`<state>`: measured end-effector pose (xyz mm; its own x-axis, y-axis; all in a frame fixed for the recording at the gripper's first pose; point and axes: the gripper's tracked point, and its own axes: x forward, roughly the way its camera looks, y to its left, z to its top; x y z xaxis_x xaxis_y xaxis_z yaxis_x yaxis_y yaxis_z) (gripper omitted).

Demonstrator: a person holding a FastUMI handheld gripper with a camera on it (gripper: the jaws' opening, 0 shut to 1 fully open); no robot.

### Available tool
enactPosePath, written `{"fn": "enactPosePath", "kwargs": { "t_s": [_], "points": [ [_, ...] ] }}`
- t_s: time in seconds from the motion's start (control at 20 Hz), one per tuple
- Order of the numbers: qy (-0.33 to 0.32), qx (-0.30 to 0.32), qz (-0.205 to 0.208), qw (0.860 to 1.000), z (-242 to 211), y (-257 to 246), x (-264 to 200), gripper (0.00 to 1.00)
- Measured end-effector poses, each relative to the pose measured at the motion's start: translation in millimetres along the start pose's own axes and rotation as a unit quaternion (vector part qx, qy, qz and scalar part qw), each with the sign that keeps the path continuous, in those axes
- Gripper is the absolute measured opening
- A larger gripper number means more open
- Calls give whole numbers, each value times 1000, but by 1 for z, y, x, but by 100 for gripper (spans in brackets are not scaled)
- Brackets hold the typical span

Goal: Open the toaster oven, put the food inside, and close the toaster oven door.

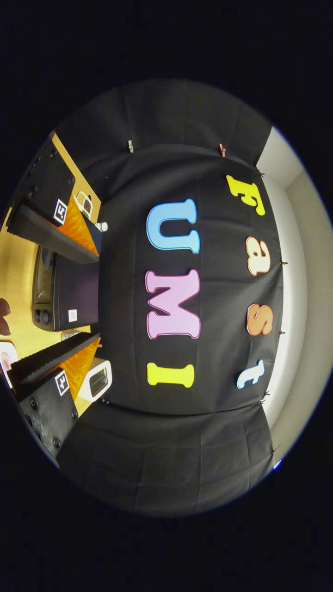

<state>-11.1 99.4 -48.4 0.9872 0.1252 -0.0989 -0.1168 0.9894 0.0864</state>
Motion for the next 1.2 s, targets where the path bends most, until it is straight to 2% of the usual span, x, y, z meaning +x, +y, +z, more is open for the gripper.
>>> {"fn": "enactPosePath", "kwargs": {
  "t_s": [0.4,0.8,1.2],
  "points": [
    [77,20,25,997,-72,56,27,98],
    [192,33,11,981,-170,78,65,100],
    [210,29,1,977,-190,108,89,99]
  ]
}}
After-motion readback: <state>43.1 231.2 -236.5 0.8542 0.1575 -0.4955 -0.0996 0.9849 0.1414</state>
